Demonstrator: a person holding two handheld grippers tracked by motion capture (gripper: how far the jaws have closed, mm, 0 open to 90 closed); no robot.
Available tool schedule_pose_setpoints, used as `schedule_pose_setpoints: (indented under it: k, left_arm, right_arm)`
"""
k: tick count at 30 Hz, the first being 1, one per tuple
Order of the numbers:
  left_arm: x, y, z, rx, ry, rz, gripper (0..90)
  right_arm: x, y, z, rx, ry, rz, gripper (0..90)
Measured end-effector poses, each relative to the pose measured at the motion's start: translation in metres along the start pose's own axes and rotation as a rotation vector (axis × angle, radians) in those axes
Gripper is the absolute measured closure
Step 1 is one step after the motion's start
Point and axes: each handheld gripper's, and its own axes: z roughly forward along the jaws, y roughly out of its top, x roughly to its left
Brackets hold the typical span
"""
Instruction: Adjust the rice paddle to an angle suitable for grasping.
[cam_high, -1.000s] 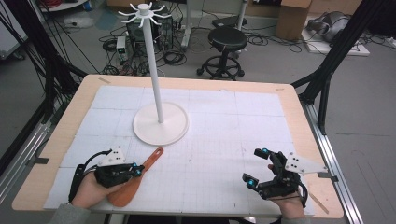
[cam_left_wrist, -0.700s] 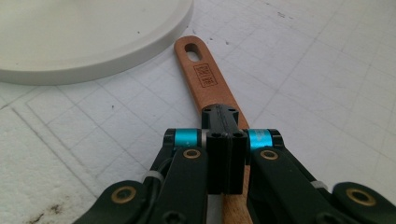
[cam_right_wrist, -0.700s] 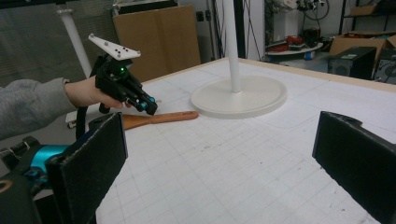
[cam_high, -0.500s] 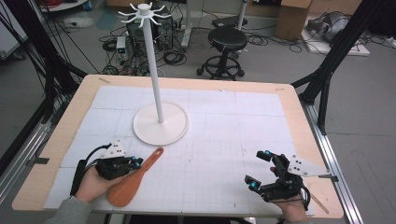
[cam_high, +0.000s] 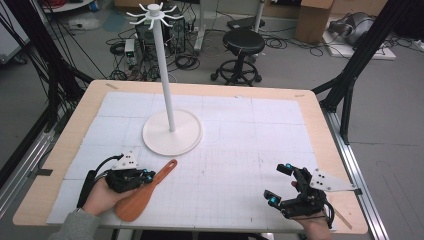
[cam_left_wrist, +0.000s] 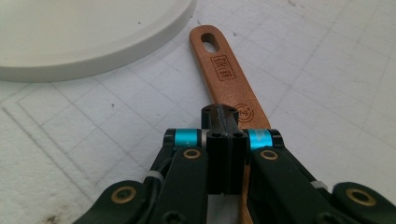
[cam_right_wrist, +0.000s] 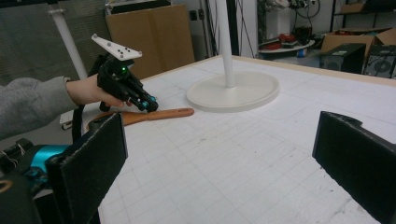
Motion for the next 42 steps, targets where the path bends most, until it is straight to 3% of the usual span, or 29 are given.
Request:
schedule_pose_setpoints:
  k: [12, 20, 27, 42]
  left_arm:
    - [-0.011, 0.006, 0.004, 0.031, -0.031, 0.046, 89.6]
    - [-0.022, 0.01, 0.008, 0.044, -0.062, 0.11, 89.6]
    - [-0.025, 0.012, 0.009, 0.056, -0.061, 0.105, 89.6]
    - [-0.04, 0.019, 0.013, 0.083, -0.139, 0.158, 89.6]
  right_arm:
    - [0.0, 0.0, 0.0, -0.001, 0.003, -0.006, 2.1]
    - [0.0, 0.0, 0.002, 0.004, 0.001, -0.007, 2.1]
    - [0.0, 0.0, 0.002, 0.004, 0.001, -0.01, 2.1]
    - [0.0, -0.001, 0.001, 0.004, 0.002, -0.005, 2.1]
